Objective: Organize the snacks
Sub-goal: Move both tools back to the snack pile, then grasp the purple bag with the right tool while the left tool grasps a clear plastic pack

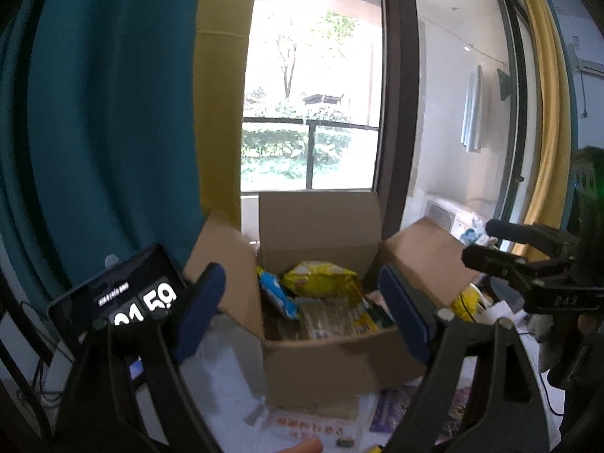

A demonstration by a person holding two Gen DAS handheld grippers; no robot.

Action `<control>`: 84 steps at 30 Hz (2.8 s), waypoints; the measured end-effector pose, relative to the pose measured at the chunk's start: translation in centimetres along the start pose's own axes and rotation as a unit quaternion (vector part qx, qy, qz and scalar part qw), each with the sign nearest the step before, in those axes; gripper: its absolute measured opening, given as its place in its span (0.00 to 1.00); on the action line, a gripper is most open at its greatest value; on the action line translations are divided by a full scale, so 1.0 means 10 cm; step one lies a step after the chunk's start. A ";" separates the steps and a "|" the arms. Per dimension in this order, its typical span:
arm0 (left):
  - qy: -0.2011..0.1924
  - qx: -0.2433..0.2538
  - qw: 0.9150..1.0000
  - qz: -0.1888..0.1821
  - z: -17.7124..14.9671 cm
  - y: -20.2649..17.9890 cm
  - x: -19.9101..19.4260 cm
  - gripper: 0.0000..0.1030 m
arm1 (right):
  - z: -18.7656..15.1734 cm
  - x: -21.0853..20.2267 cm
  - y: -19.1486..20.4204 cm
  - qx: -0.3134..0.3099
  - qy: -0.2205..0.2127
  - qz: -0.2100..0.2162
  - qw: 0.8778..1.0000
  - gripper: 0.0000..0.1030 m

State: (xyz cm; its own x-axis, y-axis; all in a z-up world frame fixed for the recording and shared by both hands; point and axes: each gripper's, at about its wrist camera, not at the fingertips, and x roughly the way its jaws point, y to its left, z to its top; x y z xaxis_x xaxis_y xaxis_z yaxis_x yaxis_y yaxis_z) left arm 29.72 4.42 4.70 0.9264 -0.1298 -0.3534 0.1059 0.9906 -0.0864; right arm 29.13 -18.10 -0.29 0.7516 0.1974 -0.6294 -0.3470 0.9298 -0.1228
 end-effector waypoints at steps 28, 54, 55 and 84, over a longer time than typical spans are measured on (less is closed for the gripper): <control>0.173 -0.059 0.983 0.013 -1.45 0.05 -0.18 0.83 | -1.38 -0.23 -0.33 0.067 0.115 0.005 0.991 0.87; 0.297 -0.076 0.951 0.034 -2.36 0.18 0.10 0.83 | -2.41 0.38 -0.65 0.154 0.264 0.014 0.952 0.66; 0.297 -0.071 0.952 0.036 -2.37 0.17 0.10 0.82 | -2.40 0.39 -0.66 0.155 0.263 0.007 0.952 0.63; 0.198 -0.024 0.980 0.019 -1.82 -0.06 -0.40 0.57 | -1.54 -0.71 -0.28 -0.005 0.079 -0.037 0.996 0.00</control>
State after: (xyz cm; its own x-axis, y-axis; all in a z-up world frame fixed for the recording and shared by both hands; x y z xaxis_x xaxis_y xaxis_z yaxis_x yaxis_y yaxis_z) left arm 19.38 3.53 -10.82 0.7152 -0.1084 -0.6904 0.0480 0.9932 -0.1062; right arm 16.09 -26.93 -7.31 0.6779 0.0773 -0.7310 -0.3003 0.9368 -0.1794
